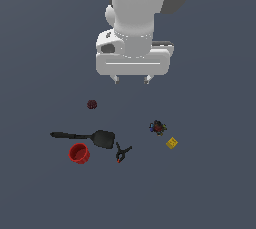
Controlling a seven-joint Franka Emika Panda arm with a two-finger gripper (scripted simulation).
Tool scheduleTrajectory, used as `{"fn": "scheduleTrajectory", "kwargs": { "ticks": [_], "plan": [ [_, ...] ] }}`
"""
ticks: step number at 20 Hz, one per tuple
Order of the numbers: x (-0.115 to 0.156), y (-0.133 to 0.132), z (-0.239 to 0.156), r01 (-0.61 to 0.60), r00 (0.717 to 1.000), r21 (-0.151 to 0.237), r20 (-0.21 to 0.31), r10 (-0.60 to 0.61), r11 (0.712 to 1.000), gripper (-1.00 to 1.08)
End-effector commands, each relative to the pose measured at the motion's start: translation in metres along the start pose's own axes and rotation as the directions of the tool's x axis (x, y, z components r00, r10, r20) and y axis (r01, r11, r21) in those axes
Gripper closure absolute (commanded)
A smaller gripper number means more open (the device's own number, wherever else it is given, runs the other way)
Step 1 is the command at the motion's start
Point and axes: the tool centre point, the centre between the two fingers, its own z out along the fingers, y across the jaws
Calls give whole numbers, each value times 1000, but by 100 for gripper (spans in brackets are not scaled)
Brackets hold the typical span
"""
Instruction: Pick up a designated object from a clutter of objects.
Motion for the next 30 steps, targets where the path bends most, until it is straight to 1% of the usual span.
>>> {"fn": "scheduleTrajectory", "kwargs": {
  "ticks": [1,10,15,19,25,28,30],
  "plan": [
    [0,0,0,0,1000,0,0,0,1000,-92],
    [8,2,-5,43,999,-17,-19,-44,999,-92],
    [8,2,-5,41,999,-17,-18,-41,999,-92],
    [10,-1,1,63,998,-19,-18,-64,998,-92],
    [17,-12,24,151,988,-26,-14,-152,988,-92],
    [22,-22,42,220,975,-31,-11,-220,975,-92],
    [25,-30,57,275,961,-33,-8,-275,961,-92]
  ]
}}
